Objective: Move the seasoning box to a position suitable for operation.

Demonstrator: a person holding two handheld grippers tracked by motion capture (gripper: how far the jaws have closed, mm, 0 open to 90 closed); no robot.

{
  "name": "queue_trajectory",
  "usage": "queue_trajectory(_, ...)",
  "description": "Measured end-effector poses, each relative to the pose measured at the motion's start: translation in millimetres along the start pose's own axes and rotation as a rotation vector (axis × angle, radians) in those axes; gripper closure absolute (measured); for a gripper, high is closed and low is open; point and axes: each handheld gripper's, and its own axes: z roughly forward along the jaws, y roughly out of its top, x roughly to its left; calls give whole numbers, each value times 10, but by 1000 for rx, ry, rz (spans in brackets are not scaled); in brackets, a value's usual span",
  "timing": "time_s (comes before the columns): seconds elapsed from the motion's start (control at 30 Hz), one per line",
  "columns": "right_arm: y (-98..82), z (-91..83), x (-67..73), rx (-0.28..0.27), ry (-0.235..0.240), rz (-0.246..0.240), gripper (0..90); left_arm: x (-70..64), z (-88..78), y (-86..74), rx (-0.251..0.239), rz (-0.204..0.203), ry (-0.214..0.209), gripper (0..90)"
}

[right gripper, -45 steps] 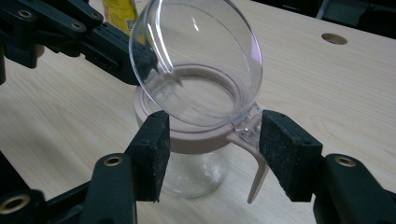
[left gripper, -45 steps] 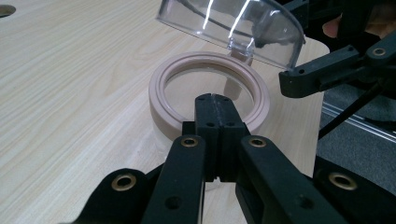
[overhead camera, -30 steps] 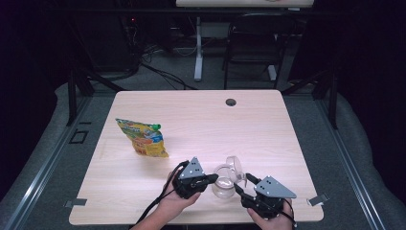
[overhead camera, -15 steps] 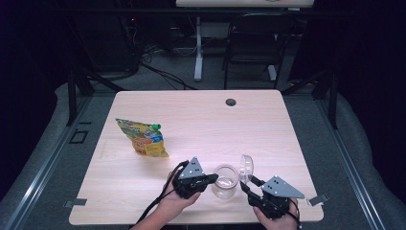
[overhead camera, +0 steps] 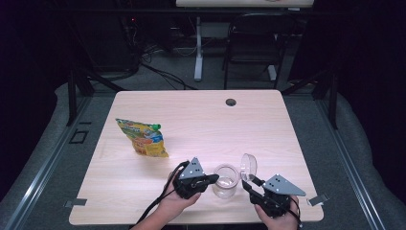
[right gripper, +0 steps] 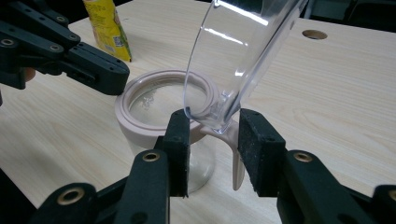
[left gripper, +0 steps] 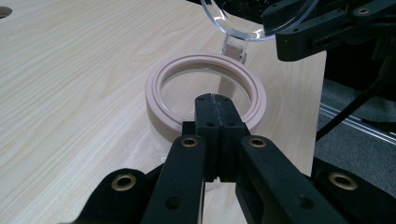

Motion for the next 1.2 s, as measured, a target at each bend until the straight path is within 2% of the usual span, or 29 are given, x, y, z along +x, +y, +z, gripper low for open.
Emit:
queue_trajectory(0.13,-3,36,-21,-1,-8,1,669,-10,8,1,-3,2,9,900)
queue_trajectory(0.23,-6,73,-36,-3,-17,9,680,0,2,0,-5,-2,21,853)
queue_trajectory(0.33,-6,94,-66,2,-30,23,699,21,-22,-6,-7,-16,29,849)
queue_trajectory(0.47,-13,113,-150,-1,-25,73,720,47,-77,-22,-11,-22,44,845)
queue_trajectory(0.63,8,150,-237,2,-28,98,749,79,-170,-74,-10,-40,71,835)
queue_trajectory(0.87,34,223,-313,6,-10,108,749,128,-387,-170,-6,-55,141,796)
queue_trajectory(1.07,58,260,-363,10,-2,110,739,303,-626,-320,-1,-118,173,764)
queue_trajectory(1.2,51,255,-368,9,1,116,728,399,-767,-413,6,-139,207,743)
